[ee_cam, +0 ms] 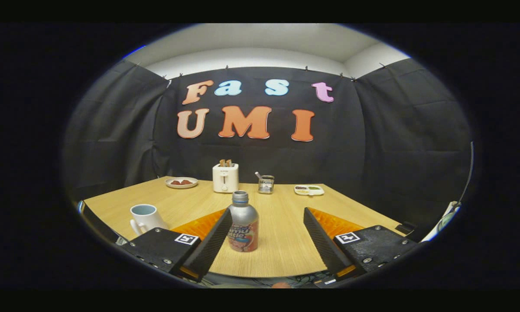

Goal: Take the bottle from table, then pour the juice into the cup, finally place the bottle on the coaster

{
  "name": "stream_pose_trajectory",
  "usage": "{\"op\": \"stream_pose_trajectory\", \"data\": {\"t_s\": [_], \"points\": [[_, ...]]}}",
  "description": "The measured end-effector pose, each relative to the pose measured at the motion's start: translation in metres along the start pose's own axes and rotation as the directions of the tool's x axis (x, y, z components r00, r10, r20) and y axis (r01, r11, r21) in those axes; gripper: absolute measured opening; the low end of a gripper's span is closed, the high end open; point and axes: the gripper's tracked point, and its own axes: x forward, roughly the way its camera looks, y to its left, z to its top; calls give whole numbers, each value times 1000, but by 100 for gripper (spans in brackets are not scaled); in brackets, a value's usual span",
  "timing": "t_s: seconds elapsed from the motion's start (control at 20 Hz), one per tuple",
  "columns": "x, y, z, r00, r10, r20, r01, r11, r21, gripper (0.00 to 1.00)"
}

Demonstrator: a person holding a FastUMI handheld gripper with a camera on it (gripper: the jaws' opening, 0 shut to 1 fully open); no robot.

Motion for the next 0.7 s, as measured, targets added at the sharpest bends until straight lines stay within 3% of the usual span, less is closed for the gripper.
{"op": "stream_pose_trajectory", "data": {"t_s": [0.45,0.7], "points": [[16,39,-41,996,78,-53,-76,996,46,99],[32,39,-61,996,52,-73,-51,999,11,99]]}}
